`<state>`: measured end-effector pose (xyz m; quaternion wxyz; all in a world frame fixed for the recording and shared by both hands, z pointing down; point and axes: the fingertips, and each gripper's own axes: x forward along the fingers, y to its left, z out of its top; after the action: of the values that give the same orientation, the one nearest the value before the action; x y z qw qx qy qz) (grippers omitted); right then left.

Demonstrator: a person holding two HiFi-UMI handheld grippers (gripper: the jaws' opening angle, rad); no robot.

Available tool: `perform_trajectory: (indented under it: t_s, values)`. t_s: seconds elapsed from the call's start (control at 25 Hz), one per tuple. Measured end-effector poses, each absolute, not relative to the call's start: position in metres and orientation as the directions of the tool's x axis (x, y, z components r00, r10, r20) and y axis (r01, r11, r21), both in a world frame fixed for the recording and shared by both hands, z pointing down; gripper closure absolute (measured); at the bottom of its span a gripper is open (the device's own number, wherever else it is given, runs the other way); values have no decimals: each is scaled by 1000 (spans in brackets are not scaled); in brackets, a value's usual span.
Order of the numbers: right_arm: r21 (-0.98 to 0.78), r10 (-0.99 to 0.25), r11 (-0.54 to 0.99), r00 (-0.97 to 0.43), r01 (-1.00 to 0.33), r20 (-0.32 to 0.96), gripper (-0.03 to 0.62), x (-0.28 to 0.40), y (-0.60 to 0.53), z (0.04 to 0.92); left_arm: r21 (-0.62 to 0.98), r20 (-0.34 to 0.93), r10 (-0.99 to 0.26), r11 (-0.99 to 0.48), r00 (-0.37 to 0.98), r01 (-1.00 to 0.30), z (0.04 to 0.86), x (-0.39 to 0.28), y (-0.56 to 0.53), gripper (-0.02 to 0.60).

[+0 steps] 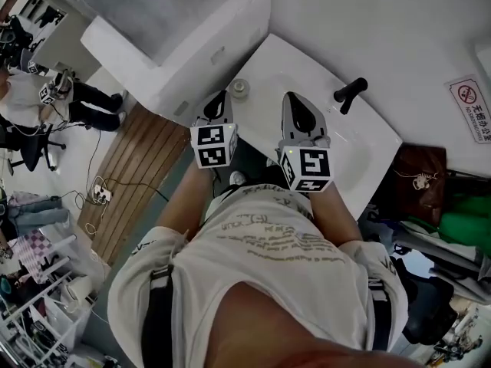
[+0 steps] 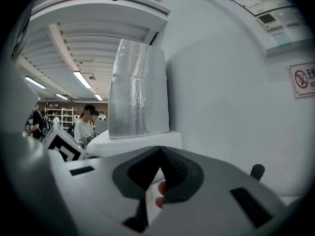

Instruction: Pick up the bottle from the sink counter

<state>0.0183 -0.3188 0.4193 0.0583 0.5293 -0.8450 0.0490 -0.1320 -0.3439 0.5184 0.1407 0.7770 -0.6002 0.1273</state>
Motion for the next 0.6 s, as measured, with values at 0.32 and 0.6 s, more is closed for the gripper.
perform_trajectory:
  t_s: [0.32, 0.6]
  values:
    - [-27, -881, 440, -438, -898, 177, 572, 26, -323, 429, 102, 407, -862, -286, 302, -953, 546, -119, -354, 419]
    - [-23, -891, 415, -411, -910, 193, 572, 37, -327, 434, 78, 467, -822, -328, 325, -941, 581, -108, -363, 372]
